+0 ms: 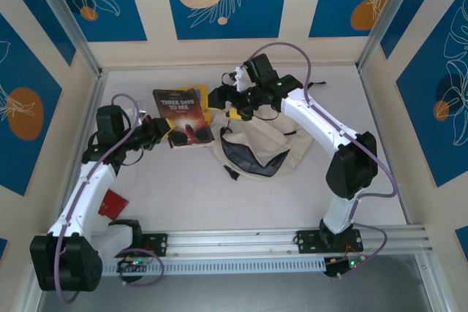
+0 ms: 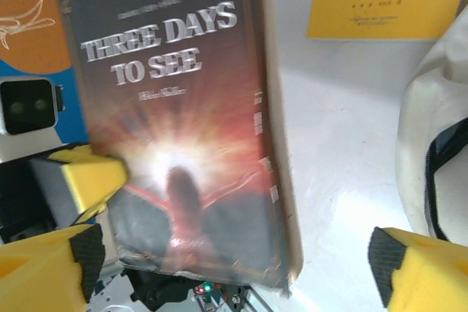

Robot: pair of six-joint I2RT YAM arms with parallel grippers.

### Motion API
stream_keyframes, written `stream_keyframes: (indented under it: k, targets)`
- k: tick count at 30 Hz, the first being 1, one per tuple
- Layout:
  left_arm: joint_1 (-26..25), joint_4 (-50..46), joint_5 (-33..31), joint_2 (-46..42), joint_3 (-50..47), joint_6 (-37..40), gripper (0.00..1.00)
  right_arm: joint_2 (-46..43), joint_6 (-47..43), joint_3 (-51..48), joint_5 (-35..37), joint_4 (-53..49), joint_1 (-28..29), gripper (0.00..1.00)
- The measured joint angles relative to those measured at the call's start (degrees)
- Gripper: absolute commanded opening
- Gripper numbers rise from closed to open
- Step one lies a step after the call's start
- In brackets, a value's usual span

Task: Pack the student bag

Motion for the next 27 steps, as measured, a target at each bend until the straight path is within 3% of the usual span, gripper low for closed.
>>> stream_keyframes:
  k: [8, 16, 27]
  targets:
    - [-6.8, 14.2, 3.7, 4.5, 2.8, -8.2, 0.0, 0.0, 2.0, -2.4, -11.2, 6.8, -4.7, 1.0]
    - [-11.3, 22.0, 5.7, 8.6, 4.4, -9.4, 0.0, 0.0, 6.3, -6.8, -21.0, 18.2, -8.2, 0.94]
    - [-11.9, 23.1, 5.9, 9.8, 4.4, -9.2, 0.0, 0.0, 15.4, -11.2, -26.4, 28.7, -10.1, 0.25]
